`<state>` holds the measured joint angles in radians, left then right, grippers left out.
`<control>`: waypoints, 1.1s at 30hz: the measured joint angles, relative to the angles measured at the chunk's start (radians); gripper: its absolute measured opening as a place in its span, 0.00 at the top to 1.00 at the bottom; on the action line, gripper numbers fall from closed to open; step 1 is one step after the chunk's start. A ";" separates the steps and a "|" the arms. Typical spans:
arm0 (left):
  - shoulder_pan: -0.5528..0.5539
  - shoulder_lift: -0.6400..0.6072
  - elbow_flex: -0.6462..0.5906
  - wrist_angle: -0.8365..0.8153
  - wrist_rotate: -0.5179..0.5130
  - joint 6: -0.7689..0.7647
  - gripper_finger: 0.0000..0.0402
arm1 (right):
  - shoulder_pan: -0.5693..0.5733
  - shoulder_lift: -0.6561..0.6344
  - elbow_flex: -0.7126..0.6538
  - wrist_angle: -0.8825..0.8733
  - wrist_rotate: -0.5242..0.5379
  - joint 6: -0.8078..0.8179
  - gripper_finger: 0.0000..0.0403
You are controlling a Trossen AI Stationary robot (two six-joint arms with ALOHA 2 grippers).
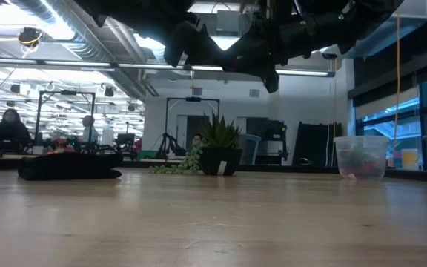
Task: Pick and placing Produce into tupperware
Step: Put the red raspberry into the bin
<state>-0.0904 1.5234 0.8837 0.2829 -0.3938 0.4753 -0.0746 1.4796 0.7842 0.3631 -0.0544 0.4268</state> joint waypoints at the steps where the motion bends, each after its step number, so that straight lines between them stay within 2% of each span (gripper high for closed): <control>1: 0.000 -0.002 -0.001 -0.014 -0.009 -0.012 0.72 | 0.000 -0.002 -0.001 -0.014 0.014 -0.012 0.72; 7: -0.001 -0.005 -0.004 -0.040 -0.014 -0.079 0.53 | -0.012 -0.007 -0.004 -0.096 0.079 -0.018 0.72; 11: -0.001 -0.005 -0.003 -0.107 -0.014 -0.199 0.47 | -0.062 -0.022 -0.005 -0.195 0.094 -0.001 0.72; 14: 0.005 -0.004 -0.003 -0.203 -0.012 -0.297 0.46 | -0.111 -0.063 0.038 -0.361 0.098 0.001 0.72; 20: 0.020 -0.004 -0.003 -0.347 -0.013 -0.453 0.47 | -0.220 -0.116 0.201 -0.911 0.261 0.034 0.72; 24: 0.025 -0.004 -0.003 -0.383 -0.013 -0.508 0.47 | -0.291 -0.117 0.262 -1.237 0.281 0.099 0.72; 28: 0.025 -0.004 -0.003 -0.388 -0.013 -0.526 0.47 | -0.353 -0.117 0.242 -1.384 0.286 0.138 0.72; 33: 0.025 -0.004 -0.003 -0.388 -0.012 -0.526 0.47 | -0.404 -0.122 0.196 -1.428 0.283 0.141 0.72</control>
<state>-0.0655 1.5197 0.8803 -0.1055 -0.4061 -0.0505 -0.4786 1.3579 0.9806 -1.0649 0.2291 0.5676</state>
